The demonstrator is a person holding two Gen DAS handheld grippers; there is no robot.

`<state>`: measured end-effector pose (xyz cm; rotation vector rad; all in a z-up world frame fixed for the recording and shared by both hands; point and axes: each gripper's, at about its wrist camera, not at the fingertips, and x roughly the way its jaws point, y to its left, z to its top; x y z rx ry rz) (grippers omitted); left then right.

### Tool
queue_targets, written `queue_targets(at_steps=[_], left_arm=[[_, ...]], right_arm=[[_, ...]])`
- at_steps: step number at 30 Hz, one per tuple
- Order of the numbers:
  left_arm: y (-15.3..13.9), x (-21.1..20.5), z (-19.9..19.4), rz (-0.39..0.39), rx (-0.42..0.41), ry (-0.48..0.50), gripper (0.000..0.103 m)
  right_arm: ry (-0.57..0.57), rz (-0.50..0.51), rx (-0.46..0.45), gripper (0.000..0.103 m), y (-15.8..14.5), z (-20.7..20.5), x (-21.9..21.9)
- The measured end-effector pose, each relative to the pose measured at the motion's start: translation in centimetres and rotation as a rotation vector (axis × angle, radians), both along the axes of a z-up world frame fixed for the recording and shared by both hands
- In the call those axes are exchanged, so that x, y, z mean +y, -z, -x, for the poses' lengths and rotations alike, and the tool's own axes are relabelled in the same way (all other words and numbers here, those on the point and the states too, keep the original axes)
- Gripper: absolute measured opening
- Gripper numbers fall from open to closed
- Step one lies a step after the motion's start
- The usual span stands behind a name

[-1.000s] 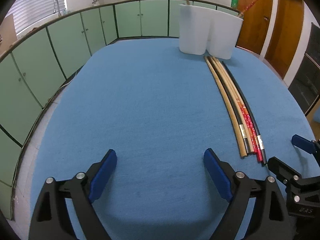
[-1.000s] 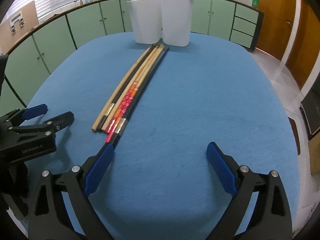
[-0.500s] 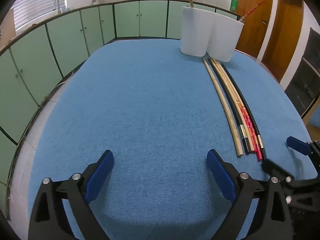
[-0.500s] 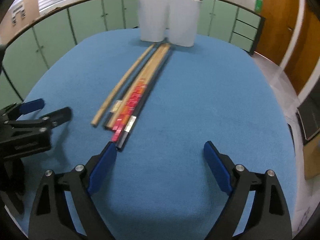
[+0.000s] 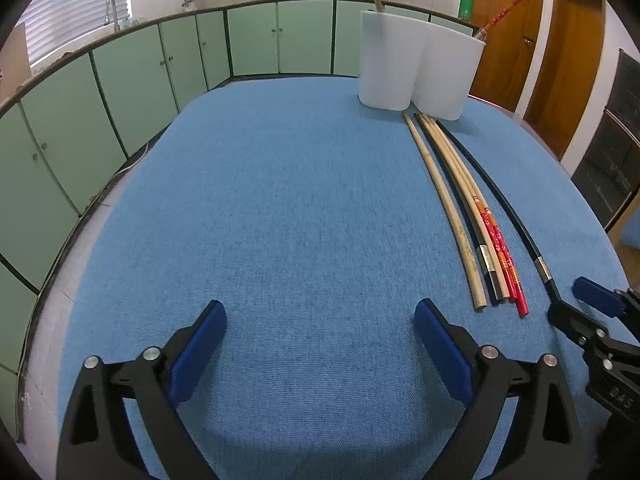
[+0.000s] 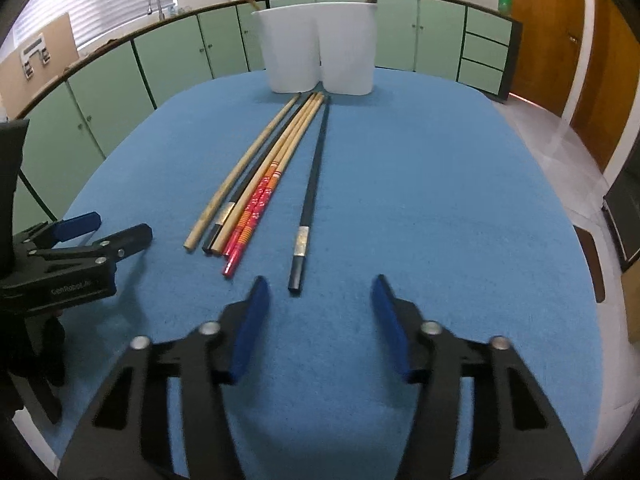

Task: Organize utensils
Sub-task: 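Grasp a black chopstick with the right tool while the left tool grasps a wooden chopstick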

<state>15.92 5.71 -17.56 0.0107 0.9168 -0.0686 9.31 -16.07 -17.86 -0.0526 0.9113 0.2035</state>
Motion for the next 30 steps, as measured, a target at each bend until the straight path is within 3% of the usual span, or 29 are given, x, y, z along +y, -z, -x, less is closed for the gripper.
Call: queue_targets(at_steps=[4, 5, 13, 25, 28, 30], left_arm=[[0.1, -0.3, 0.0, -0.012, 0.003, 0.006, 0.093], [0.1, -0.4, 0.0, -0.015, 0.003, 0.011, 0.093], [-0.2, -2.7, 0.3, 0.04, 0.001, 0.069, 0.093], [0.2, -5.5, -0.6, -0.029, 0.008, 0.086, 0.088], [0.1, -5.7, -0.5, -0.03, -0.001, 0.092, 0.078], [0.0, -6.1, -0.2, -0.021, -0.009, 0.107, 0.061]], right_arm=[[-0.021, -0.015, -0.003, 0.009, -0.1, -0.1, 0.2], [-0.024, -0.019, -0.001, 0.006, 0.0, -0.3, 0.3], [0.028, -0.041, -0.005, 0.006, -0.1, -0.3, -1.9], [0.044, -0.05, -0.002, 0.006, 0.1, 0.2, -3.6], [0.043, -0.049, 0.0, 0.007, 0.1, 0.2, -3.6], [0.044, -0.042, -0.002, 0.007, 0.1, 0.3, -3.5]])
